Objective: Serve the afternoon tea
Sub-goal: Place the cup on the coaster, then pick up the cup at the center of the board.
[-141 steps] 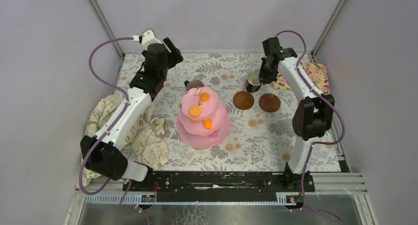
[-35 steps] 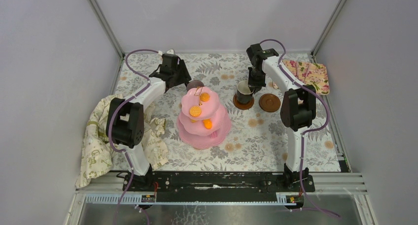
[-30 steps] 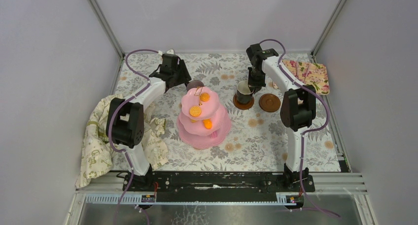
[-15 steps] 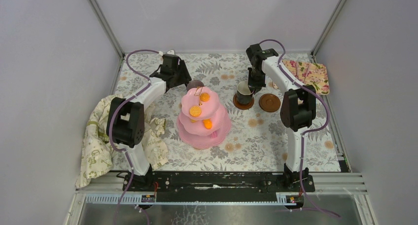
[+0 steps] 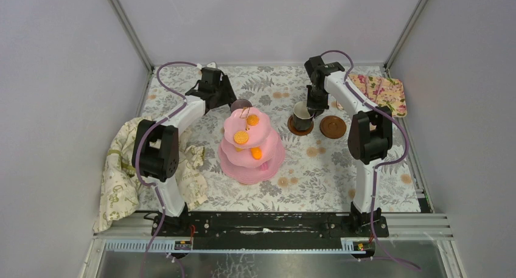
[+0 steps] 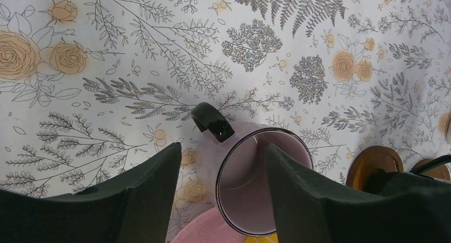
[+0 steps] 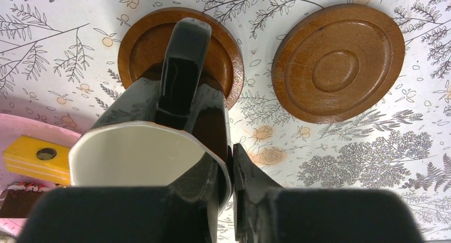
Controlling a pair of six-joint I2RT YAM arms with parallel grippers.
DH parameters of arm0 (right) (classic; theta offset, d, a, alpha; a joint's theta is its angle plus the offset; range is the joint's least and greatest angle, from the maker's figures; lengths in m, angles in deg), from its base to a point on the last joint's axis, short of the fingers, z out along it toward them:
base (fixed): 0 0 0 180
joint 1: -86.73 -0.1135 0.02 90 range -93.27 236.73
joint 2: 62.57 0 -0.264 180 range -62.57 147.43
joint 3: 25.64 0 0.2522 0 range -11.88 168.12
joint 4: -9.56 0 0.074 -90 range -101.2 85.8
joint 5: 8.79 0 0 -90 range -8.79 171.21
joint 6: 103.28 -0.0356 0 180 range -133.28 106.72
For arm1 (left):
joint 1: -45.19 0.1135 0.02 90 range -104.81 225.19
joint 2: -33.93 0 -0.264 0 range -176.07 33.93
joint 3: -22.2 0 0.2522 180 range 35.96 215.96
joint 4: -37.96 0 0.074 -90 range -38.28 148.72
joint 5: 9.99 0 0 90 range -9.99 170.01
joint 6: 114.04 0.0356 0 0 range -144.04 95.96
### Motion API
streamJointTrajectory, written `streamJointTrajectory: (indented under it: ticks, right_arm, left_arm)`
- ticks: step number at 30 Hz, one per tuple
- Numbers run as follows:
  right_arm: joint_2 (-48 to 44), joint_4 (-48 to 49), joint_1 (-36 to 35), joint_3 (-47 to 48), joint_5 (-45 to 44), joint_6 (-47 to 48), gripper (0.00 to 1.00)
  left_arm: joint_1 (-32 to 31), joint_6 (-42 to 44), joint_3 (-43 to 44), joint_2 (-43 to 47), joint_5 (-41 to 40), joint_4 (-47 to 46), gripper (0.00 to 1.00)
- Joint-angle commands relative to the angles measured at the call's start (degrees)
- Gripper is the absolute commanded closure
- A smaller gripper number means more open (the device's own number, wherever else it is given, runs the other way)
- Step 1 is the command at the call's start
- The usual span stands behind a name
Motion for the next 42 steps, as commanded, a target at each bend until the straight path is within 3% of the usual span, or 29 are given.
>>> streamJointTrajectory:
  ticks: [1, 6, 11, 18, 32, 42]
  right_arm:
    - [-3.2, 0.2, -0.8, -1.2, -0.2, 0.9, 0.77]
    - [-3.8, 1.1, -0.8, -0.9, 0.0, 0.9, 0.54]
    - [-4.4, 1.8, -0.8, 0.6, 0.3, 1.0, 0.44]
    - [-6.4, 4.1, -0.8, 1.2, 0.5, 1.1, 0.43]
    - [-10.6, 6.3, -0.7, 2.2, -0.3, 1.3, 0.42]
    - [-16.9, 8.8, -0.6, -0.3, -0.5, 1.6, 0.43]
  left_arm:
    - [-0.5, 1.3, 0.7, -0.7, -0.3, -0.8, 0.34]
    - [-0.7, 1.9, 0.7, -0.8, -0.2, -0.8, 0.34]
    - [-0.8, 2.8, 0.8, -0.7, -0.3, -0.5, 0.34]
    - [-1.0, 3.8, 0.7, -1.0, -0.4, 1.1, 0.35]
    - [-2.5, 5.1, 0.0, -3.6, -1.4, 2.9, 0.48]
    - [-2.6, 4.8, 1.7, -7.1, -2.4, 3.6, 0.74]
